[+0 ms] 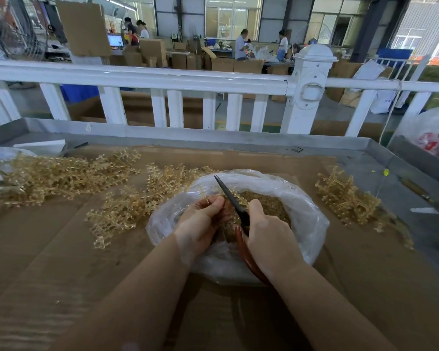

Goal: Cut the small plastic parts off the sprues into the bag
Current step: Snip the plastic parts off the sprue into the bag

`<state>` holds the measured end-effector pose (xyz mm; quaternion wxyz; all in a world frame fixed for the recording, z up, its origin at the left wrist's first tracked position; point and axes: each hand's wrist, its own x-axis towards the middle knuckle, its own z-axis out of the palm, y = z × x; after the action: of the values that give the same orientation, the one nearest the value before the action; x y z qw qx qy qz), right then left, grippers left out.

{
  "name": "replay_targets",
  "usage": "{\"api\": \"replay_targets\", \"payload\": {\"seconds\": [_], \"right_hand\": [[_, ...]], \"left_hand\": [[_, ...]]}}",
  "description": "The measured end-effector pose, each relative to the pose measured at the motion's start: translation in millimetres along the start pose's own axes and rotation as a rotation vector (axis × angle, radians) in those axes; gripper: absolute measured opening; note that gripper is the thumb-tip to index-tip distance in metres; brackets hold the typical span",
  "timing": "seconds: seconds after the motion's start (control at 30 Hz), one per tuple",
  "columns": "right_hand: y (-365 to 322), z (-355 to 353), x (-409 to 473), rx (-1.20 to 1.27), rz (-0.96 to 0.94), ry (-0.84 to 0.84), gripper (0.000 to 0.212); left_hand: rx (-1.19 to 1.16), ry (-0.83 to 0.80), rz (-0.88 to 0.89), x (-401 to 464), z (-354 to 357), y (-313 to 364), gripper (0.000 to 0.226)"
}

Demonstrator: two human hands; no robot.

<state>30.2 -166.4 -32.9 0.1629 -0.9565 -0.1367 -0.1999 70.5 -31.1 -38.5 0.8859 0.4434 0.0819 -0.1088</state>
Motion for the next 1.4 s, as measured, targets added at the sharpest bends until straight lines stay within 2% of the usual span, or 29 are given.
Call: {"api": "replay_targets", "payload": {"seconds": [0.07,0.23,0.33,0.53,0.63,0.77,0.87,0.97,1.2,1.4], "right_hand": [[0,-1,-1,0.024,0.009,0.021,0.021],[6,0,-4,0.085,0.097,0.118,0.029],[12,2,-8,0.069,0.108,0.13,0.031],[15,10,-14,0.071,0.079,0.156,0.037],[16,13,-15,0.052,0.077,0.165,0.039],[15,17,-15,0.023,0.1,0.179,0.041],[15,18,-15,0.021,0.104,0.196,0.041],[15,18,-16,0.013,0.104,0.199,0.042],[16,19,-16,0.015,0.102,0.217,0.04],[17,21,-15,0.015,0.121,0.222,0.044]], "left_hand": [[0.003,0.014,-0.002,1,0,-1,0.004],[-0.027,0.049,0.015,1,-3,1,0.011],[-0.003,0.067,0.035,1,-3,-1,0.029],[0.06,0.134,0.195,0,4,-9,0.016],[0.072,0.093,0.192,-2,3,-8,0.021],[0.103,-0.039,0.131,-7,-2,-8,0.047],[0.291,0.022,0.187,-8,-3,-11,0.038],[0.46,0.133,0.322,-10,-5,-15,0.036],[0.471,0.118,0.459,-11,-2,-17,0.026],[0.432,0.07,0.426,-14,-2,-16,0.027]]}}
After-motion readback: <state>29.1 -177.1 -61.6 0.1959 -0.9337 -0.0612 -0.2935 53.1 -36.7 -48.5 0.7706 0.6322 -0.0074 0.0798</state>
